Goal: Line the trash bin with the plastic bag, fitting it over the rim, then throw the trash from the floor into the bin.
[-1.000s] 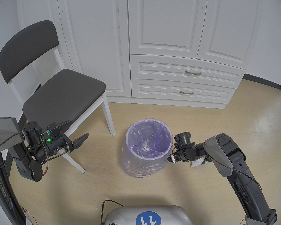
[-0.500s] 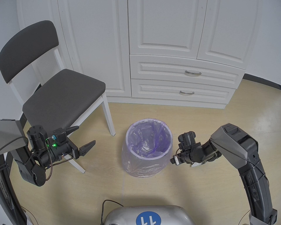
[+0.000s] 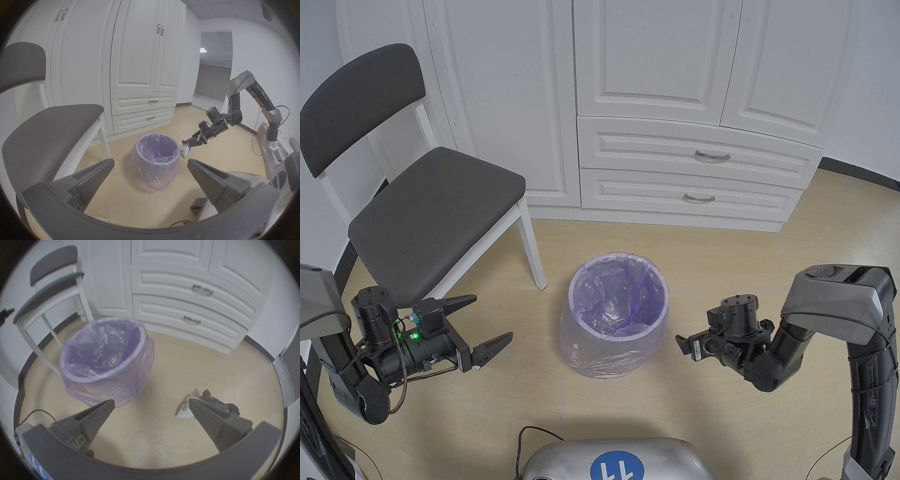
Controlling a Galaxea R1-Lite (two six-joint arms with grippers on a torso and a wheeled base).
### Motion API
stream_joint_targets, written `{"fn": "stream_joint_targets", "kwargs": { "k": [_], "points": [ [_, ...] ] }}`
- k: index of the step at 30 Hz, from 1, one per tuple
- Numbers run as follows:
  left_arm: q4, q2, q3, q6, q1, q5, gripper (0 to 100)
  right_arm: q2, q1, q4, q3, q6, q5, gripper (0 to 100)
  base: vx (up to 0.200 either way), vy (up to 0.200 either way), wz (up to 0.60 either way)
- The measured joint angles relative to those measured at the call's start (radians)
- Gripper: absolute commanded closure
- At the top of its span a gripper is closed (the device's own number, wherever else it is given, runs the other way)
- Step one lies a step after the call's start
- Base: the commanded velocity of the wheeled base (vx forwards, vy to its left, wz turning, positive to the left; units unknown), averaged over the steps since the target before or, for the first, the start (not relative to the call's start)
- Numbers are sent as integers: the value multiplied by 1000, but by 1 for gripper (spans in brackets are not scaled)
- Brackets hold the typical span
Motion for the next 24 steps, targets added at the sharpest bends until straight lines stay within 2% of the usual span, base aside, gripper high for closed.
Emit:
{"fn": "stream_joint_targets", "kwargs": {
  "k": [8, 12, 19, 24],
  "points": [
    [1, -224, 139, -26, -28, 14, 0, -222, -51, -341, 373, -40, 60, 0, 0, 0, 0],
    [4, -372, 182, -89, -29, 58, 0, -389, -79, -416, 483, -79, 74, 0, 0, 0, 0],
    [14, -572, 164, -204, -2, 273, 0, -716, -140, -443, 566, -204, 86, 0, 0, 0, 0],
    [41, -651, 113, -238, 56, 356, 0, -910, -158, -324, 571, -264, 68, 0, 0, 0, 0]
  ]
}}
